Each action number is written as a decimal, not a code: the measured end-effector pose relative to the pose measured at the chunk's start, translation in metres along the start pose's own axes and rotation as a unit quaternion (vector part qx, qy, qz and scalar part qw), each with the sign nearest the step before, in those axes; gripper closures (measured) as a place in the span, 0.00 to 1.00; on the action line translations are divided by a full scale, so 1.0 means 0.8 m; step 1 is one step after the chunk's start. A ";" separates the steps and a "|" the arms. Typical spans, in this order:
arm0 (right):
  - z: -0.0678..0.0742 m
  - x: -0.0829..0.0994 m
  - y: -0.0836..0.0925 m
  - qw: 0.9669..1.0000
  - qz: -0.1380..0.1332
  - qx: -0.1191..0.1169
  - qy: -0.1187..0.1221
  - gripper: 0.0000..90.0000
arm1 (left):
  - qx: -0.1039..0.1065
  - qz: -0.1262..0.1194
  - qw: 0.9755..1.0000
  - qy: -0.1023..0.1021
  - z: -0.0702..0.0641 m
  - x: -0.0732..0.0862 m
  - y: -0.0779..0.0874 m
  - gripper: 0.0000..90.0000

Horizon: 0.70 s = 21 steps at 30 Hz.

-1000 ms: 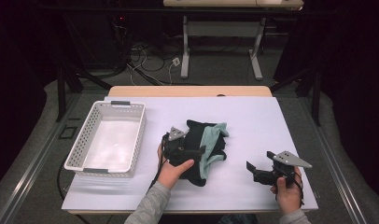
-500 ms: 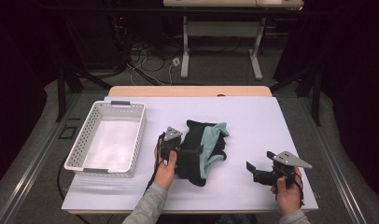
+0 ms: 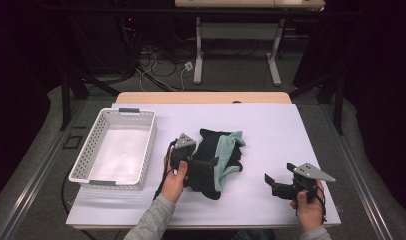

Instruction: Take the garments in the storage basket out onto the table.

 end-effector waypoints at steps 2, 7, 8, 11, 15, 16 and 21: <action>-0.001 0.000 0.000 1.000 0.005 0.004 -0.003 0.07 | 0.004 -0.001 1.000 -0.007 0.001 -0.005 0.006 0.01; 0.001 0.001 0.000 1.000 0.007 0.011 -0.004 0.07 | 0.010 -0.011 1.000 -0.009 0.003 -0.014 0.027 0.01; 0.001 0.001 0.000 1.000 0.005 0.010 -0.002 0.07 | 0.009 -0.014 1.000 -0.011 0.004 -0.015 0.033 0.01; 0.004 0.001 0.000 1.000 0.006 0.009 0.001 0.07 | 0.009 -0.017 1.000 -0.014 0.007 -0.018 0.046 0.01; 0.004 0.000 0.002 1.000 0.005 0.008 0.003 0.07 | 0.003 -0.023 1.000 -0.009 0.011 -0.018 0.061 0.01; 0.004 -0.001 0.003 1.000 0.005 0.011 0.006 0.07 | 0.002 -0.023 1.000 -0.010 0.012 -0.018 0.064 0.01; 0.004 -0.002 0.006 1.000 0.005 0.011 0.007 0.07 | -0.004 -0.032 0.999 -0.006 0.017 -0.019 0.085 0.01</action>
Point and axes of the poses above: each handheld gripper's, and its own axes: y roughly backward along the jaws, x roughly out of its underside, z roughly to its left, the point moved 1 cm from there along -y, roughly forward along the jaws, and after that the axes turned 15 degrees about -z, right-handed, at the moved point
